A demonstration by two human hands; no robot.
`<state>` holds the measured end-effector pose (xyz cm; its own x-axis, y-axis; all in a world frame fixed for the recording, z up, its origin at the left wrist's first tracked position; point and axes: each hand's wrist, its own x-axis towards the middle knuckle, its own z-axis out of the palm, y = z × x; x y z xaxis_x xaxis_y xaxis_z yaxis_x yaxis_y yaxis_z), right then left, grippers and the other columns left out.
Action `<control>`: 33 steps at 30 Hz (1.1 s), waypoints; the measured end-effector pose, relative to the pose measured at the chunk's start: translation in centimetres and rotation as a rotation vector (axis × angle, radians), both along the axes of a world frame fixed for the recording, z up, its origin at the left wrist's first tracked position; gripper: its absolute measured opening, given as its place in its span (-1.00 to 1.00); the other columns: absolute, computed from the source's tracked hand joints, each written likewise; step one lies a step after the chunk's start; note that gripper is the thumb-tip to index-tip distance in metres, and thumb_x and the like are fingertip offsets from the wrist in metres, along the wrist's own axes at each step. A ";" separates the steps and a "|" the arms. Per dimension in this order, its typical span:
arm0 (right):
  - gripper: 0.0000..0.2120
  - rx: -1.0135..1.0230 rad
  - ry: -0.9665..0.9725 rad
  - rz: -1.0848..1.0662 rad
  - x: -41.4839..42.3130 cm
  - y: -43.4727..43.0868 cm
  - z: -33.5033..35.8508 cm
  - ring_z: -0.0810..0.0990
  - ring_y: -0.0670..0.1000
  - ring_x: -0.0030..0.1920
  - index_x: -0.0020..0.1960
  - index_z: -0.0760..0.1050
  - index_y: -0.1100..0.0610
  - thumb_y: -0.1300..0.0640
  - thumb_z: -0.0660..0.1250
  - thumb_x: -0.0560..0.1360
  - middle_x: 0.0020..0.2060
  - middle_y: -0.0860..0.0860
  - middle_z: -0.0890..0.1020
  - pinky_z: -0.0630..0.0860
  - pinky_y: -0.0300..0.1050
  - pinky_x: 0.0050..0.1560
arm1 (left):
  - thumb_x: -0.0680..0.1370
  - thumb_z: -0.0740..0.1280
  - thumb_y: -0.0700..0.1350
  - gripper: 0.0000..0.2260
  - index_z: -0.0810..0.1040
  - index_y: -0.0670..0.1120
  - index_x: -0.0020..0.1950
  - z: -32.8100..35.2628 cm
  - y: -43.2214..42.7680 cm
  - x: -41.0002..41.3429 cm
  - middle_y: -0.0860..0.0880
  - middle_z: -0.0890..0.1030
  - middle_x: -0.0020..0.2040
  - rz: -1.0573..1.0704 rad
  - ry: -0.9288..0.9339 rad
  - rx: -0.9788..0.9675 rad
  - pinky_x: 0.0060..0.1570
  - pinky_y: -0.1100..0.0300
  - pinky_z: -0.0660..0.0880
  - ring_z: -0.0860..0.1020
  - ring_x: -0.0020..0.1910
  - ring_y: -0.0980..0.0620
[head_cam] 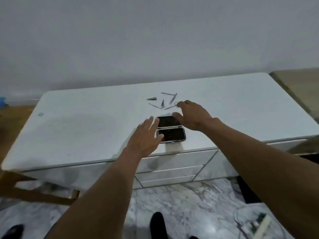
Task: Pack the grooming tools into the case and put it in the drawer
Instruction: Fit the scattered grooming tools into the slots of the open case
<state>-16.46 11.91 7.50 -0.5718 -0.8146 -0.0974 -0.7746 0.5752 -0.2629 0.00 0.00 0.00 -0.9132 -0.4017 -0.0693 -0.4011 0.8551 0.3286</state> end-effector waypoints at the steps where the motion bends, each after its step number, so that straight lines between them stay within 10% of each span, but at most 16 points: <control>1: -0.53 0.011 -0.011 -0.008 -0.1 -0.6 -0.3 0.48 0.20 0.30 0.40 0.35 0.16 -0.10 0.14 0.60 0.31 0.16 0.49 0.47 0.09 0.25 | 0.64 0.10 0.11 -0.42 0.01 -0.07 0.58 -0.7 -0.4 -0.2 -0.12 0.06 0.59 -0.013 0.008 -0.013 0.49 0.00 0.00 0.04 0.56 -0.09; 23: -0.81 0.097 -0.057 -0.005 -4.5 -13.4 -6.3 0.61 0.22 0.06 0.08 0.53 0.26 0.22 0.23 0.53 0.03 0.21 0.63 0.52 -0.03 -0.01 | 0.58 0.11 0.20 -0.50 0.34 0.03 0.47 -5.2 -2.2 -0.3 -0.10 0.39 0.45 0.041 0.187 -0.071 0.39 -0.06 0.28 0.31 0.45 -0.08; 33: -0.72 -0.056 -0.166 -0.081 -3.0 -6.1 -3.8 0.58 0.16 0.13 0.18 0.56 0.13 0.13 0.34 0.49 0.05 0.10 0.69 0.48 -0.05 0.13 | 0.56 0.10 0.19 -0.49 0.33 0.04 0.47 -5.2 -2.1 -0.2 -0.09 0.36 0.47 0.034 0.188 -0.065 0.41 -0.04 0.24 0.29 0.46 -0.07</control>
<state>-19.46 5.77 3.67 -0.6157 -0.7731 -0.1523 -0.6694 0.6152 -0.4166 -0.21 -2.07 -5.22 -0.8933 -0.4309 0.1281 -0.3673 0.8639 0.3445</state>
